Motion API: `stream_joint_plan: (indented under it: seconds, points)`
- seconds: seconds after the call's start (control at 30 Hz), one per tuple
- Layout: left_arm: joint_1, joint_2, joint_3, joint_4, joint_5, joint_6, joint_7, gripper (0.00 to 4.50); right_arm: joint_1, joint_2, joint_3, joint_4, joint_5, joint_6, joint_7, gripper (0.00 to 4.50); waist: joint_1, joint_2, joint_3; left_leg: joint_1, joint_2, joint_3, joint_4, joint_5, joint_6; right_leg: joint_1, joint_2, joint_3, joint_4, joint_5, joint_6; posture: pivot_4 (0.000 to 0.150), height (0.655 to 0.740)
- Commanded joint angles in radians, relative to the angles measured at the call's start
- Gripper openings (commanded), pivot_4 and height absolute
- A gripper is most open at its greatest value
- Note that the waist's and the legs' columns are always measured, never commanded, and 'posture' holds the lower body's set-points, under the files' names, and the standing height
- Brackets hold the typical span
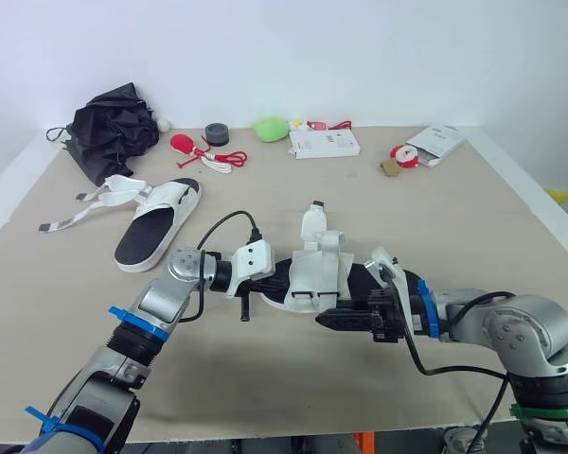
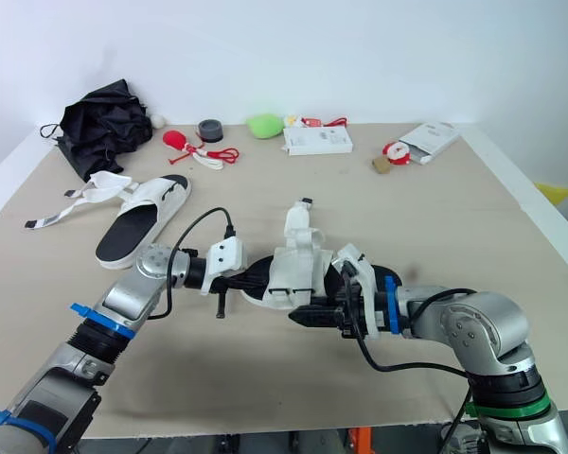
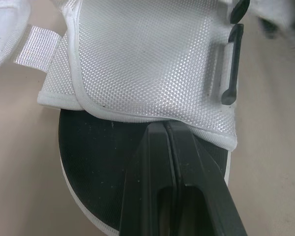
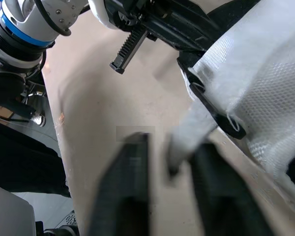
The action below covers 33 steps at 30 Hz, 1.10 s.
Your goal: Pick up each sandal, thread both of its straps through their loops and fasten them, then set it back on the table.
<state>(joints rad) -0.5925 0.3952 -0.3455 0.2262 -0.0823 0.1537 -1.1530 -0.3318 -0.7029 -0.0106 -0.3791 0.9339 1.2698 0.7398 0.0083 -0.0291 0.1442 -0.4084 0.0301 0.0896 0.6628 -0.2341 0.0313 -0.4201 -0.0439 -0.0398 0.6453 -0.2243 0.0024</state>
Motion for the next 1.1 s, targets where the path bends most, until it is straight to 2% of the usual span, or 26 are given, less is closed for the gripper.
stream_joint_plan:
  seconds: [0.03, 0.27, 0.47, 0.6, 0.7, 0.77, 0.87, 1.1]
  points:
    - [0.047, 0.009, -0.056, 0.046, 0.041, 0.048, -0.009, 0.00, -0.005, -0.010, -0.016, -0.037, 0.024, -0.012, 0.020, 0.02, 0.000, 0.000, 0.000, 0.000, 0.000, 0.000, 0.000, 0.000, 0.000, 0.000, 0.000, 0.000, 0.000, 0.000, 0.000, 0.150, 0.7400]
    - [0.040, 0.004, -0.056, 0.056, 0.040, 0.046, -0.004, 0.00, 0.024, -0.068, -0.044, -0.093, 0.095, 0.009, 0.071, 0.02, 0.001, 0.000, 0.000, 0.000, 0.000, 0.000, 0.000, 0.000, 0.000, 0.000, 0.000, 0.000, 0.000, -0.001, 0.000, 0.150, 0.7400]
    - [0.034, -0.001, -0.056, 0.067, 0.039, 0.042, -0.007, 0.00, 0.002, -0.113, -0.083, -0.231, 0.303, 0.030, 0.115, 0.02, 0.002, -0.001, 0.001, 0.000, 0.000, 0.000, 0.000, -0.001, 0.000, 0.000, 0.000, 0.000, 0.000, -0.001, 0.000, 0.150, 0.7400]
    - [0.034, -0.001, -0.056, 0.069, 0.039, 0.042, -0.007, 0.00, -0.112, -0.089, -0.115, -0.165, 0.436, 0.020, 0.029, 0.02, 0.002, -0.001, 0.001, 0.001, 0.000, 0.000, 0.000, -0.001, 0.000, 0.001, -0.001, 0.000, -0.001, -0.001, 0.000, 0.150, 0.7400]
    - [0.033, -0.001, -0.056, 0.071, 0.039, 0.042, -0.008, 0.00, -0.200, -0.036, -0.124, -0.061, 0.462, 0.003, -0.093, 0.02, 0.001, -0.001, 0.001, 0.001, 0.000, 0.000, 0.000, -0.001, 0.000, 0.001, -0.001, 0.000, -0.001, -0.002, -0.002, 0.150, 0.7400]
    - [0.033, -0.002, -0.056, 0.072, 0.040, 0.041, -0.008, 0.00, -0.243, 0.004, -0.119, 0.006, 0.416, -0.015, -0.165, 0.02, 0.003, -0.001, 0.001, 0.000, 0.000, 0.000, 0.000, -0.001, 0.000, 0.001, -0.002, 0.000, -0.001, -0.002, -0.002, 0.150, 0.7400]
    - [0.034, -0.003, -0.056, 0.070, 0.040, 0.042, -0.010, 0.00, -0.287, 0.063, -0.069, 0.116, 0.228, -0.066, -0.285, 0.02, 0.003, -0.001, 0.001, 0.000, -0.001, 0.001, 0.000, -0.001, 0.001, 0.000, -0.002, 0.000, -0.001, -0.001, 0.000, 0.150, 0.7400]
    - [0.043, -0.003, -0.058, 0.062, 0.039, 0.046, -0.010, 0.00, -0.268, 0.078, -0.072, 0.270, 0.123, -0.082, -0.243, 0.02, 0.003, -0.001, 0.001, -0.002, -0.003, 0.001, 0.000, -0.001, 0.001, -0.001, -0.004, 0.000, -0.001, 0.000, 0.001, 0.150, 0.7400]
